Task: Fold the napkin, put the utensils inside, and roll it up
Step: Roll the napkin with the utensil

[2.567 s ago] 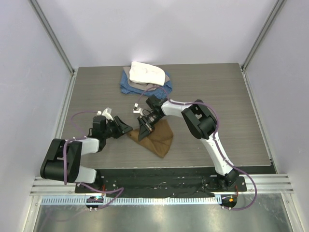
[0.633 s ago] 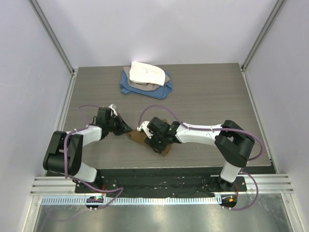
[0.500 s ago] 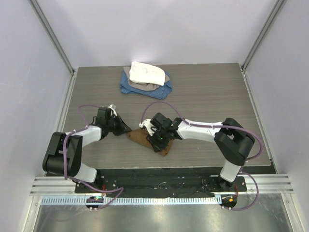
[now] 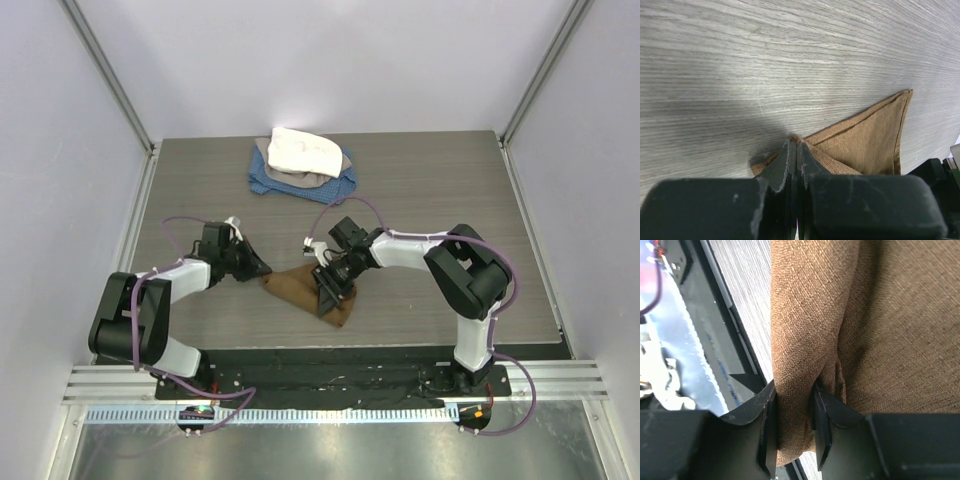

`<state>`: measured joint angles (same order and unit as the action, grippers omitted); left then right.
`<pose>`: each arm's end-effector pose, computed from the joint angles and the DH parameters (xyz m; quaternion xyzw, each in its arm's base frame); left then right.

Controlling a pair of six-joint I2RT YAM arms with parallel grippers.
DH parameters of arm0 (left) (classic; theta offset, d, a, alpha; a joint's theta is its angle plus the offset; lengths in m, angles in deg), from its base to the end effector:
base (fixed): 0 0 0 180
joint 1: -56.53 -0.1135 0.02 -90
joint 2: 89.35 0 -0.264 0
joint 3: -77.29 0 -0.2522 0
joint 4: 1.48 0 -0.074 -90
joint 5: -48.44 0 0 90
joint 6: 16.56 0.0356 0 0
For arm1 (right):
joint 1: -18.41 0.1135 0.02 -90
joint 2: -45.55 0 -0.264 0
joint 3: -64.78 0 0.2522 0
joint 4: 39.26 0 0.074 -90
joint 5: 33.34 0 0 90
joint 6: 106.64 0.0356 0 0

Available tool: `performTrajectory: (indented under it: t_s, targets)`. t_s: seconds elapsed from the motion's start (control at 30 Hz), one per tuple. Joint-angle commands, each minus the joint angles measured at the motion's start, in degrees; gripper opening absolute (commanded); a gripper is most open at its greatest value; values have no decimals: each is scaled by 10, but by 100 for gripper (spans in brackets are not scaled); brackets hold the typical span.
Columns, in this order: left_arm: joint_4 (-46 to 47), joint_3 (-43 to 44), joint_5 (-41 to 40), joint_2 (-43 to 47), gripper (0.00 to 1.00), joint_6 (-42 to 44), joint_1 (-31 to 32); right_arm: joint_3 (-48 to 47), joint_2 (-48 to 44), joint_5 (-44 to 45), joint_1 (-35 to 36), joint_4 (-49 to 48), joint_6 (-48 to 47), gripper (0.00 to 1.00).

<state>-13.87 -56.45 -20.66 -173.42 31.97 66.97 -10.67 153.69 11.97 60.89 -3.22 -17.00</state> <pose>0.2540 -0.0597 0.1391 -0.1879 0.9075 -0.2998 0.2263 0.2416 0.2552 0.1356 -0.3973 0.8206 0.4100 0.0250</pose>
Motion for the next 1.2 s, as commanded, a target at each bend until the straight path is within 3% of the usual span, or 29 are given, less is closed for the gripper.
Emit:
performTrajectory:
  t_s: [0.0,0.2,0.4,0.53,0.67,1.17]
  targets:
    - [-12,17,-18,-22,0,17,0,10,9,16,-11,20,3,39]
    - [-12,28,-10,-41,0,19,0,-17,-63,95,-10,51,36,67]
    - [-31,32,-10,-46,0,22,0,-40,-157,240,31,70,34,75]
    - [-33,33,-10,-48,0,22,0,-48,-197,488,154,42,13,79]
    - [-34,35,-7,-52,0,20,0,-28,-195,608,223,-70,-17,83]
    - [-36,39,-3,-52,0,20,0,-91,-24,609,256,-184,-120,82]
